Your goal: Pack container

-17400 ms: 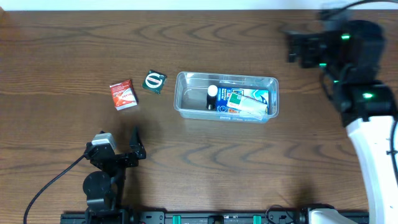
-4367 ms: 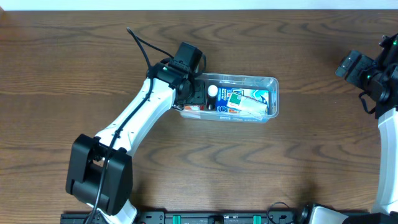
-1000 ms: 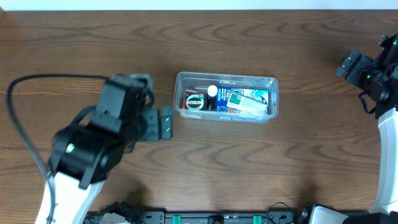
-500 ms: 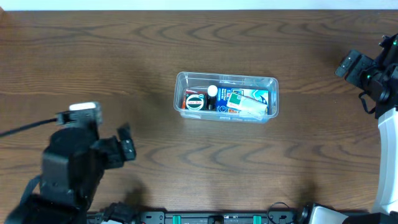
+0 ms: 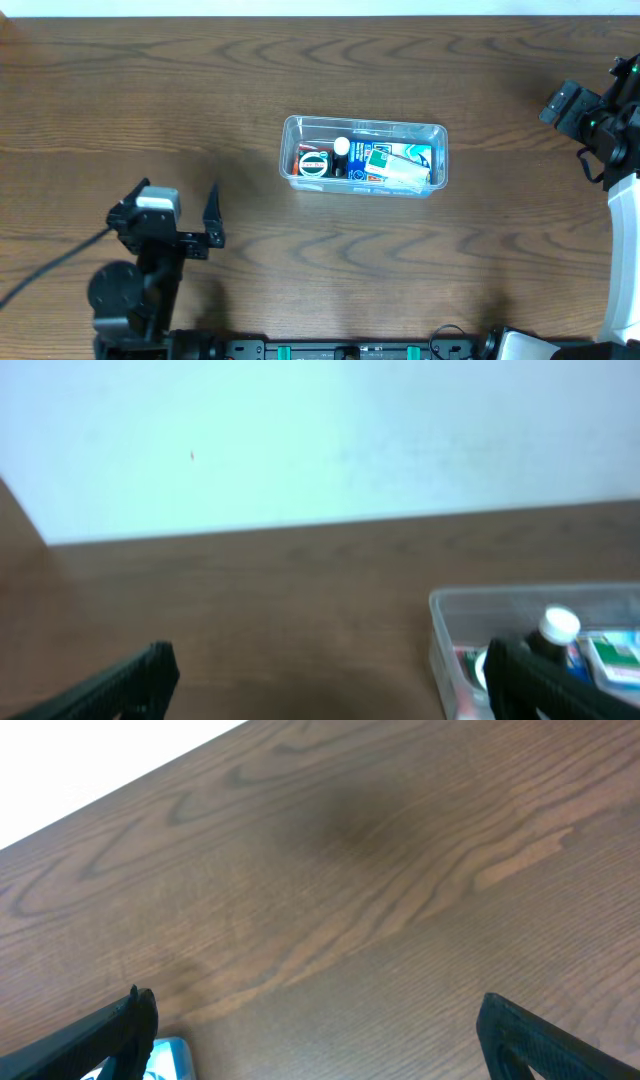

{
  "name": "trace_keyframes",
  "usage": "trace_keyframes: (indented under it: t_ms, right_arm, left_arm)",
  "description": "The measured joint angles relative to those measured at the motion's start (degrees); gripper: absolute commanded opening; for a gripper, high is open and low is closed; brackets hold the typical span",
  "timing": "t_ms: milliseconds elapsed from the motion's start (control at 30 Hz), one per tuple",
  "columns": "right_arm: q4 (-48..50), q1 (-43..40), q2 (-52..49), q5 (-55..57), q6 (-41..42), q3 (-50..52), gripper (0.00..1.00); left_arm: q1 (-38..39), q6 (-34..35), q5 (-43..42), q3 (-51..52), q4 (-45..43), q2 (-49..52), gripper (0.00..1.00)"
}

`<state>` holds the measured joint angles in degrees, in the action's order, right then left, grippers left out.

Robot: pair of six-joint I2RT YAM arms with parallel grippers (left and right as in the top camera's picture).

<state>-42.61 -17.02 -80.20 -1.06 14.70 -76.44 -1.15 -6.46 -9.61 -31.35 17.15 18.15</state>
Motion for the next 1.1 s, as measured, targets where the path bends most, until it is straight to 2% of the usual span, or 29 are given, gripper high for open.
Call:
trace_keyframes:
  t_ms: [233, 533, 867, 1100]
  right_arm:
    - [0.0, 0.0, 0.0, 0.0, 0.0, 0.0, 0.99]
    - [0.0, 0.0, 0.0, 0.0, 0.0, 0.0, 0.99]
    - [0.0, 0.0, 0.0, 0.0, 0.0, 0.0, 0.99]
    - [0.0, 0.0, 0.0, 0.0, 0.0, 0.0, 0.99]
  left_arm:
    - [0.0, 0.2, -1.1, 15.1, -14.9, -8.0, 0.98]
    - [0.0, 0.4, -1.2, 25.5, -25.7, -11.9, 0.98]
    - [0.0, 0.4, -1.2, 30.5, -26.2, -16.8, 0.98]
    - [0.0, 0.4, -1.1, 31.0, -19.4, -17.6, 0.98]
